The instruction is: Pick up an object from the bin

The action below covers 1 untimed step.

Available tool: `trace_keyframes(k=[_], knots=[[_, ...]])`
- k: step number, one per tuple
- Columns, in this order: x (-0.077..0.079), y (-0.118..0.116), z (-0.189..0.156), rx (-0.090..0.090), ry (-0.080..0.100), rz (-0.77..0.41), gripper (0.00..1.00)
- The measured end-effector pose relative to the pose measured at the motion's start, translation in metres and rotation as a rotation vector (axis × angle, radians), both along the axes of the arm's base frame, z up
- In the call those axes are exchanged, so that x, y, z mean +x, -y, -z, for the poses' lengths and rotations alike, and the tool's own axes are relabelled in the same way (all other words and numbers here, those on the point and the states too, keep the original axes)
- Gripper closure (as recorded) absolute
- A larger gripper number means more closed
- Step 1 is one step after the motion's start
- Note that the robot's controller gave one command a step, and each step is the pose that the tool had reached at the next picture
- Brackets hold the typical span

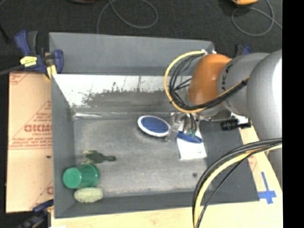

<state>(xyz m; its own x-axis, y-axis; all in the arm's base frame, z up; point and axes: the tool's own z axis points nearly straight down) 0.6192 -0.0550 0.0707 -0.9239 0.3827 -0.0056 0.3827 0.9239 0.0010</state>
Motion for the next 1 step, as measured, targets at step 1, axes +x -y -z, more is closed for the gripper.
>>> trace_keyframes(k=[1], knots=[[0.0, 0.0002, 0.0, 0.0, 0.0, -0.001, 1.0]])
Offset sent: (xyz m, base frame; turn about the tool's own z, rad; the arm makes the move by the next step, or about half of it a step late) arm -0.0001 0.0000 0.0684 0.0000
